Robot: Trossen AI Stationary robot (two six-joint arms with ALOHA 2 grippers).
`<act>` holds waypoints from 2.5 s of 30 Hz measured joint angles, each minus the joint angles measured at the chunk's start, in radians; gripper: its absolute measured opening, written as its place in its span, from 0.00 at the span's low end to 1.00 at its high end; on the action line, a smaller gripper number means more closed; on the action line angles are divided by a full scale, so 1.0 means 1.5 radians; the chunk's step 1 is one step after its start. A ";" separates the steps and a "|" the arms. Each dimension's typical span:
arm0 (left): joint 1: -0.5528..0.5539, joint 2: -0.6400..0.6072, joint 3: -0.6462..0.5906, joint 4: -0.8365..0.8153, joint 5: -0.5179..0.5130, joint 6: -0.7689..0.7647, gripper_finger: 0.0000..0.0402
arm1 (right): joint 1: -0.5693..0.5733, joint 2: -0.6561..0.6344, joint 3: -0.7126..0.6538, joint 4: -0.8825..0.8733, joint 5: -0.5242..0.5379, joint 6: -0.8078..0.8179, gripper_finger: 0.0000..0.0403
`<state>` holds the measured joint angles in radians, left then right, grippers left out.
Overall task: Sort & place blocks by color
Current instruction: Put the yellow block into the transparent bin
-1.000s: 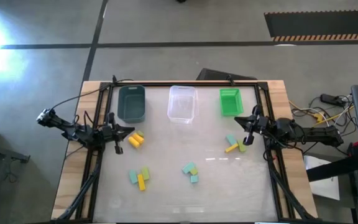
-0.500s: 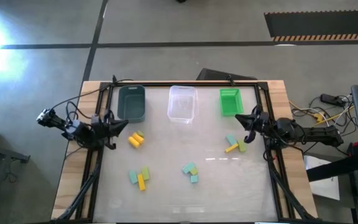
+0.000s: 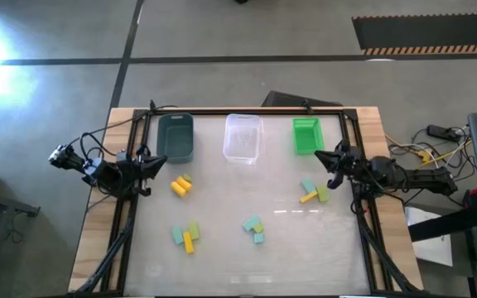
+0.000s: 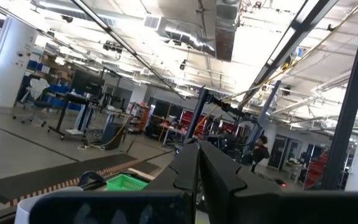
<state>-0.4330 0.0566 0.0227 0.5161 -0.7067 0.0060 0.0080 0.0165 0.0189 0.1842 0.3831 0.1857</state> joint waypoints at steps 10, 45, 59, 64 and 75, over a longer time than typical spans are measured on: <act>0.000 0.001 0.000 0.000 -0.003 0.040 0.00 | 0.000 0.089 0.000 0.260 -0.053 -0.159 0.02; 0.000 0.001 0.000 0.006 -0.128 0.040 0.00 | 0.013 0.525 0.497 -0.445 -0.155 -0.104 0.02; 0.000 0.000 0.000 0.022 -0.128 0.040 0.00 | 0.101 0.636 0.507 -0.600 -0.266 -0.072 0.02; 0.000 0.000 0.000 0.033 -0.128 0.040 0.00 | 0.143 0.684 0.507 -0.637 -0.268 -0.082 0.02; 0.000 0.000 0.000 0.034 -0.128 0.040 0.00 | 0.153 0.767 0.507 -0.648 -0.257 -0.077 0.15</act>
<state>-0.4331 0.0566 0.0227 0.5678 -0.8986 0.0666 0.2375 1.1667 0.7788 -0.7872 -0.0021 0.0700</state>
